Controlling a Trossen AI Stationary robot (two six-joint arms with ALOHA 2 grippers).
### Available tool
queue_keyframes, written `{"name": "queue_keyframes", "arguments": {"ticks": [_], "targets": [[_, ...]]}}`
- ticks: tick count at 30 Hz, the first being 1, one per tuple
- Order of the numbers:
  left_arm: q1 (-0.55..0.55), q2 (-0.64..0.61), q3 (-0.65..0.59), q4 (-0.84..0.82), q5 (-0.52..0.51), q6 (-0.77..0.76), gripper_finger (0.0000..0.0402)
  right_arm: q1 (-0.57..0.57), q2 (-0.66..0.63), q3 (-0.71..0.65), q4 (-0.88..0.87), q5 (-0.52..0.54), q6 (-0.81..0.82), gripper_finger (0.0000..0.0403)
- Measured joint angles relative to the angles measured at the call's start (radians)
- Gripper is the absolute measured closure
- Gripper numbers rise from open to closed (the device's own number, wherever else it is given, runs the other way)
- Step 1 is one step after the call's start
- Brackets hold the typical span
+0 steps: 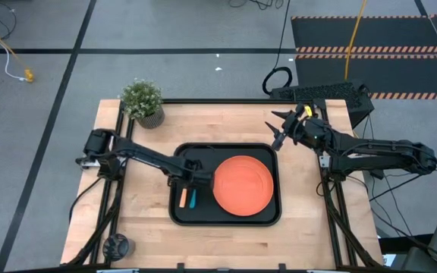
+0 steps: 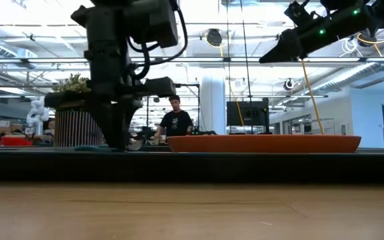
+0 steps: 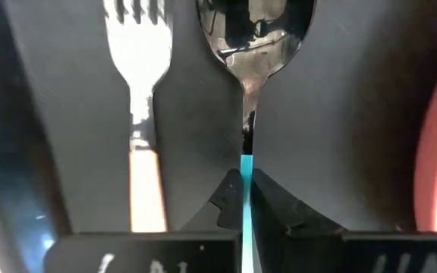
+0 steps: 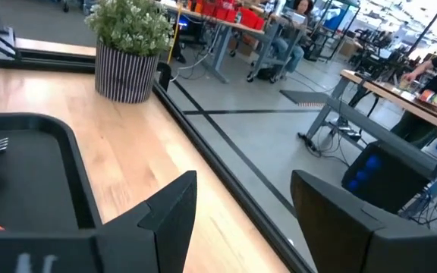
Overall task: Pick and place plate/cup/fork/spoon on tray
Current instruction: Adjust the blue spoon
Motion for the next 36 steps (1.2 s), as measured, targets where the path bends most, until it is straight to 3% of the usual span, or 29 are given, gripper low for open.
{"name": "queue_keyframes", "arguments": {"ticks": [6,13,25,36], "targets": [[0.03,-0.002,0.0,0.012,0.002,-0.018,0.038,0.0,0.0,0.0,-0.005,0.0,-0.005,0.0195],[0.023,-0.002,0.0,0.037,0.0,-0.043,0.0391,0.0,0.0,0.0,0.012,0.0,-0.014,0.0195],[0.02,-0.002,0.0,0.048,-0.007,-0.039,0.0293,0.0,0.0,0.0,0.016,0.0,-0.015,0.0195],[0.024,-0.002,0.0,0.075,-0.092,-0.014,0.0285,0.0,0.0,0.0,0.017,0.0,-0.015,0.0195]]}}
